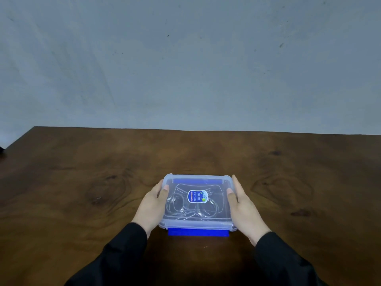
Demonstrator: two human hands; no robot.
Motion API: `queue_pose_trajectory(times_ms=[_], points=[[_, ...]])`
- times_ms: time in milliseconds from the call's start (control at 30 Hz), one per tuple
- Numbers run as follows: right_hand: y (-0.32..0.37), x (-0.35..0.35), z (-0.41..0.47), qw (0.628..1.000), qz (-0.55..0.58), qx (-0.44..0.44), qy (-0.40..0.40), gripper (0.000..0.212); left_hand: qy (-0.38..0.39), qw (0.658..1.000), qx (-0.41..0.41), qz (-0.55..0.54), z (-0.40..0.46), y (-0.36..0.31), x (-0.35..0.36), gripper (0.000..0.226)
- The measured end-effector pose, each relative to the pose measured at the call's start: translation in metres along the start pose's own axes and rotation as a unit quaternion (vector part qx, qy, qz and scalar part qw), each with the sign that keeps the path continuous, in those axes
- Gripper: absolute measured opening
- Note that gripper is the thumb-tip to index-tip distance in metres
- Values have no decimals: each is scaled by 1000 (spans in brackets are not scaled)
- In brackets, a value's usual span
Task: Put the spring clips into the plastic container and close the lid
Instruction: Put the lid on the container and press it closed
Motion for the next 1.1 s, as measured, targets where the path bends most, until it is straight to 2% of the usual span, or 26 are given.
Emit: queue_pose_trajectory(times_ms=[100,167,233,267,300,333,400,433,467,533,600,733,833,967,1033,1100], points=[[3,-5,10,1000,-24,15,-9,47,-19,1000,-22,-10,4,2,-1,32],[4,-10,16,998,-51,28,-18,48,-49,998,-39,12,8,11,-5,49],[13,-16,21,991,-127,-13,-47,55,-104,988,15,111,5,9,-14,59],[23,-18,23,983,-165,-56,-61,55,-129,973,85,171,-2,0,-16,55],[34,-18,26,971,-205,-102,-67,54,-133,946,180,235,-12,-13,-13,51],[44,-15,31,958,-248,-133,-58,54,-105,905,279,303,-23,-25,-5,48],[55,-3,45,931,-338,-139,-10,56,-18,791,424,440,-48,-29,19,55],[58,3,51,916,-380,-130,15,58,24,743,447,498,-54,-20,29,62],[58,9,56,902,-413,-121,31,60,55,711,443,544,-55,-9,35,70],[58,15,63,891,-440,-106,39,65,83,687,405,598,-53,6,40,84],[57,16,67,893,-436,-101,37,67,78,690,385,608,-49,9,41,87],[56,16,68,902,-415,-117,27,67,64,699,387,598,-46,5,42,77],[57,15,68,912,-387,-137,20,70,65,696,428,573,-49,5,35,68],[57,15,69,922,-352,-162,11,58,57,703,460,539,-42,-2,26,49],[56,16,70,927,-335,-165,18,51,60,721,453,520,-35,0,24,50],[57,16,69,932,-318,-170,27,47,63,763,433,476,-30,5,22,53]])
Point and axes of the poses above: each hand's wrist, its own z-axis towards the middle knuckle, its own x-axis out of the palm, y = z × x, the point moved 6 cm from there along z, towards the middle knuckle, and after that the axes turned 3 degrees about x, right-handed, at the moved point
